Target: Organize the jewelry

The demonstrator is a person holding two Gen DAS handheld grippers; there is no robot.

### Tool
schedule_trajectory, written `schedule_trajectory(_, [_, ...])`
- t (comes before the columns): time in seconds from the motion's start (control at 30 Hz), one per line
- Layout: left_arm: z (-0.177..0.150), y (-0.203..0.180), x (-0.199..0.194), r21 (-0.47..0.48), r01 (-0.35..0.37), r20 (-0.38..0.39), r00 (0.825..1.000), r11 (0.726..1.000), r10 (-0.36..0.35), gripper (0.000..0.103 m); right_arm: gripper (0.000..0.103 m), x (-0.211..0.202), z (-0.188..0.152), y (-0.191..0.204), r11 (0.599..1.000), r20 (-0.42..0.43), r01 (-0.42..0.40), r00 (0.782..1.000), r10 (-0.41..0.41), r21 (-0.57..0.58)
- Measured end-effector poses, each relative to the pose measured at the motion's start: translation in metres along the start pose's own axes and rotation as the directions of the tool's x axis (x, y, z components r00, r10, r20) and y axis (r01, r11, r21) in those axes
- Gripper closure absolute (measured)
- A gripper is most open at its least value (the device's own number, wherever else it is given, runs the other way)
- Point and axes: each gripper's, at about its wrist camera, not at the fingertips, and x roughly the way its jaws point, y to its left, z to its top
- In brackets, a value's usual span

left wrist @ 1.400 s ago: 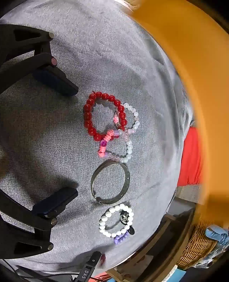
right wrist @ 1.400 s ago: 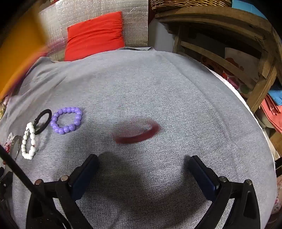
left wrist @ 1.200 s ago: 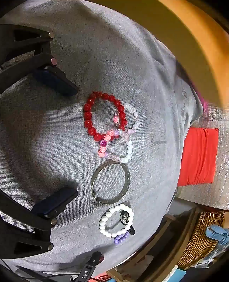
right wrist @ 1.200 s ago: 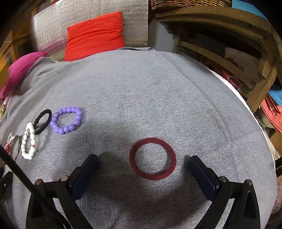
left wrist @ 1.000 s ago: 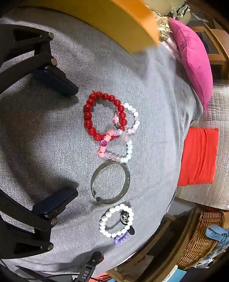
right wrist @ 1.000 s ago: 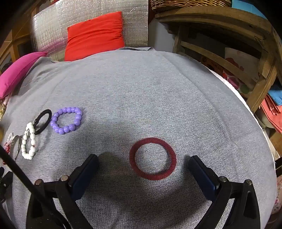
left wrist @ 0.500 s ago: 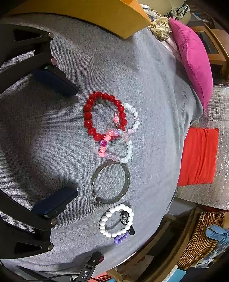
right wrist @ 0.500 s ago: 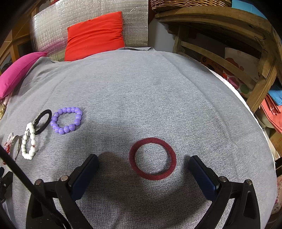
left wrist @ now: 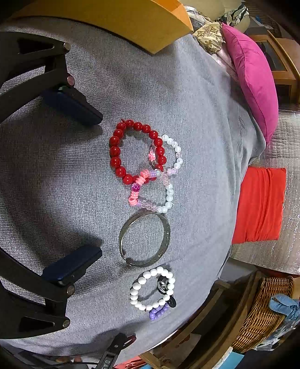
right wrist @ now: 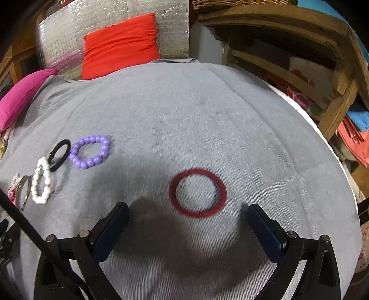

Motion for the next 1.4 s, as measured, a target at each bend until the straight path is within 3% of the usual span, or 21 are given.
schedule_trajectory(0.13, [0.002,-0.007,0.0,-0.034,-0.055,-0.015,0.998,0.998,0.054,0.0,0.0,-0.005,-0.005,0.001,0.999,-0.042,-0.037,0.998,0.036,-0.002])
schedule_trajectory(0.23, [0.007,-0.007,-0.004,-0.056,-0.051,-0.089,0.995,0.997,0.046,0.0,0.0,-0.011,-0.014,0.009,0.999,-0.064,-0.012,0.998,0.009,-0.035])
schedule_trajectory(0.33, [0.011,-0.006,-0.017,-0.077,-0.018,-0.1,0.995,0.997,0.01,0.0,0.0,-0.029,-0.017,0.016,0.996,-0.123,-0.064,0.991,0.055,-0.07])
schedule_trajectory(0.43, [0.02,-0.002,-0.061,-0.122,-0.037,-0.037,0.999,0.992,0.033,0.0,0.0,-0.078,-0.021,0.021,0.994,0.0,-0.054,0.999,0.054,-0.091])
schedule_trajectory(0.57, [0.038,-0.003,-0.133,-0.085,-0.105,0.099,0.989,0.991,0.113,0.0,0.0,-0.154,-0.027,0.031,0.99,0.174,-0.094,0.978,0.112,-0.104])
schedule_trajectory(0.67, [0.04,0.005,-0.179,-0.087,-0.158,0.207,0.963,0.984,0.173,0.0,0.0,-0.195,-0.026,0.043,0.987,0.268,-0.099,0.955,0.129,-0.123])
schedule_trajectory(0.7, [0.036,0.007,-0.191,-0.104,-0.202,0.24,0.945,0.974,0.221,0.0,0.0,-0.203,-0.023,0.05,0.986,0.281,-0.103,0.95,0.136,-0.132])
schedule_trajectory(0.77, [0.034,0.011,-0.201,-0.122,-0.217,0.273,0.931,0.969,0.243,0.0,0.0,-0.214,-0.021,0.058,0.984,0.283,-0.112,0.948,0.148,-0.137])
schedule_trajectory(0.93, [0.037,0.022,-0.206,-0.139,-0.209,0.322,0.915,0.968,0.243,0.0,0.0,-0.213,-0.018,0.07,0.98,0.226,-0.156,0.957,0.181,-0.125])
schedule_trajectory(1.17, [0.032,0.023,-0.188,-0.089,-0.227,0.286,0.927,0.97,0.243,0.0,0.0,-0.186,-0.01,0.077,0.976,0.197,-0.202,0.957,0.214,-0.077])
schedule_trajectory(1.4, [0.029,0.023,-0.185,-0.089,-0.24,0.288,0.923,0.967,0.256,0.0,0.0,-0.167,-0.02,0.09,0.97,0.166,-0.208,0.959,0.228,-0.13])
